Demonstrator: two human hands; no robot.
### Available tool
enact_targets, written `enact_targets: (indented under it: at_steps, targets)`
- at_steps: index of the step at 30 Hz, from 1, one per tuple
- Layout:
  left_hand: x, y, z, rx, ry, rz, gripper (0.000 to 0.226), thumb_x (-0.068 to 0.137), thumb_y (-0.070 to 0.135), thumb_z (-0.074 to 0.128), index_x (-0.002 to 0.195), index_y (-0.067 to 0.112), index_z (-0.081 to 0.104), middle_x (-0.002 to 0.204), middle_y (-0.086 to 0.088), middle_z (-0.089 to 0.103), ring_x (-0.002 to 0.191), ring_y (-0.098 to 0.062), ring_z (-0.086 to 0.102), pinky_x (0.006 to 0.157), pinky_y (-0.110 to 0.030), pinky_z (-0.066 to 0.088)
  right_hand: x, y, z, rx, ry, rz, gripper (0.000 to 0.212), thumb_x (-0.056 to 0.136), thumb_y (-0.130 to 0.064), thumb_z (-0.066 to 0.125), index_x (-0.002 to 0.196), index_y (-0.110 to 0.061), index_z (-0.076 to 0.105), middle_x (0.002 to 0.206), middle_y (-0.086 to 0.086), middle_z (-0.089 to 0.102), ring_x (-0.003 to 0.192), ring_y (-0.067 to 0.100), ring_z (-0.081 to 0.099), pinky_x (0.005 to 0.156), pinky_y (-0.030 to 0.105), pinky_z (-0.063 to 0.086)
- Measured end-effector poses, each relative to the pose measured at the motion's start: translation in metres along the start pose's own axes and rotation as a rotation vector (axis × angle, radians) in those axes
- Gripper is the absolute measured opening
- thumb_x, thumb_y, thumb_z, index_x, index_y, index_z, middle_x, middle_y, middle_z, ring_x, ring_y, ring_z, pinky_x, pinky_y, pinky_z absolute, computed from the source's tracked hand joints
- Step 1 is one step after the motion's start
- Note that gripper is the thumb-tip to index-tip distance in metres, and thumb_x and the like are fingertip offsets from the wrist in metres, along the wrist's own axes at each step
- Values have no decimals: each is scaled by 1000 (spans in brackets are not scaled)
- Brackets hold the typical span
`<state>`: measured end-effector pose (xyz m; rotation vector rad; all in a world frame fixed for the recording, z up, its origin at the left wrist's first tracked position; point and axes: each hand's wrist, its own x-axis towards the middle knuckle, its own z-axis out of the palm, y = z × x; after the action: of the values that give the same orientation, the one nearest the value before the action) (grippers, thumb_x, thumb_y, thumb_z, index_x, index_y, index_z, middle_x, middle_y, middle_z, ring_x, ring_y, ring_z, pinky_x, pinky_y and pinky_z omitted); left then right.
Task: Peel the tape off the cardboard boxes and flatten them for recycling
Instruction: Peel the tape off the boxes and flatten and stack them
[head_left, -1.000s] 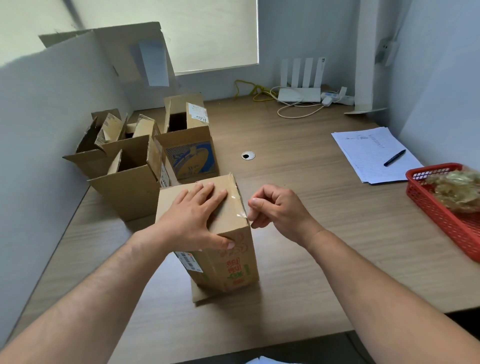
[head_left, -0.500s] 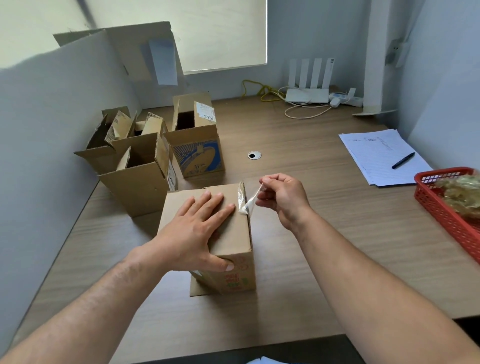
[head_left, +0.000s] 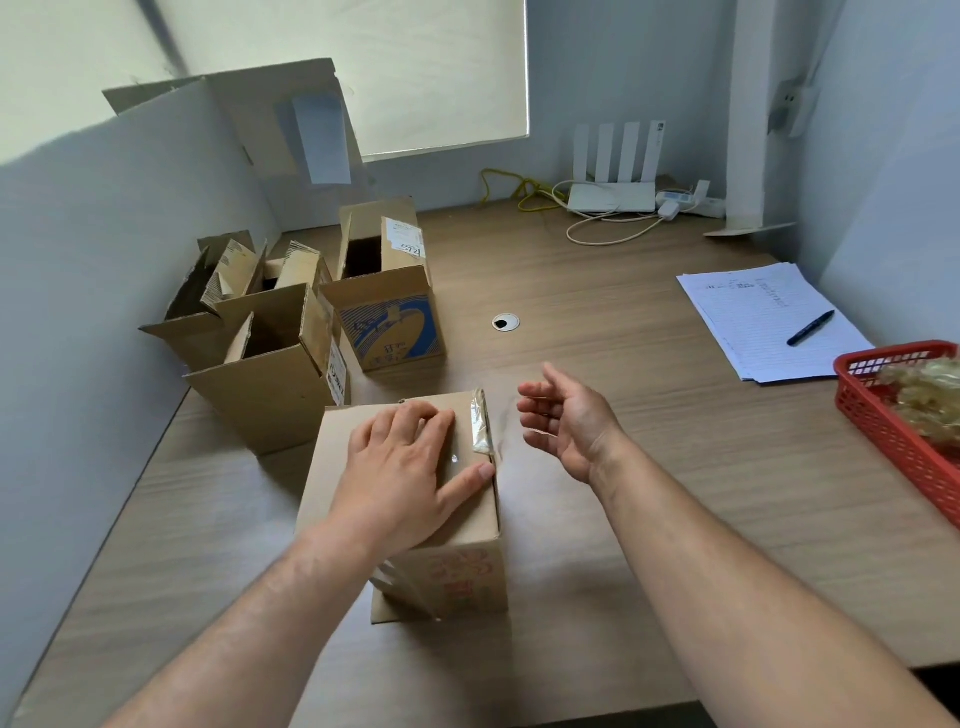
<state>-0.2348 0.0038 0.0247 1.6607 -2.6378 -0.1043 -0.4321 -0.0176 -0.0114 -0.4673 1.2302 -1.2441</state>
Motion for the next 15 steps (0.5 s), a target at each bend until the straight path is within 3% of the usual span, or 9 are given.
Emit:
enact_targets:
  at_steps: [5, 7, 9, 10, 15]
  targets:
    - [-9, -9, -2, 6, -100, 1, 103, 60, 86, -13, 152, 40, -4, 160, 11, -14, 147, -11, -14, 116, -31, -9, 8, 0, 1, -276, -108, -150, 13, 93, -18, 56, 89, -14, 67, 81, 1, 66, 72, 12, 55, 61, 23, 43]
    - [-23, -12, 3, 81, -10, 80, 93, 75, 83, -9, 153, 34, 5, 161, 5, -4, 147, -11, -8, 118, -33, -3, 10, 0, 5, -359, -196, -185, 16, 93, -18, 55, 91, -19, 70, 89, -1, 69, 83, 11, 56, 69, 24, 43]
    - [-43, -13, 10, 84, 35, 108, 82, 91, 75, 10, 151, 22, 29, 158, -6, 25, 146, -20, 15, 114, -42, 13, 11, -1, 8, -405, -307, -212, 19, 93, -18, 54, 95, -22, 72, 95, -1, 71, 90, 11, 57, 76, 26, 42]
    - [-53, -14, 14, 75, 64, 119, 79, 94, 71, 16, 149, 17, 34, 156, -9, 30, 145, -24, 22, 112, -46, 17, 12, -1, 9, -409, -375, -213, 19, 92, -19, 55, 96, -22, 73, 97, -1, 72, 91, 11, 58, 77, 26, 41]
    - [-82, -15, 23, 121, 215, 167, 79, 94, 68, 22, 147, 11, 34, 156, -13, 28, 145, -29, 23, 111, -52, 21, 12, -4, 21, -457, -734, -102, 23, 80, -24, 56, 90, -26, 77, 94, 0, 72, 94, 14, 59, 80, 27, 41]
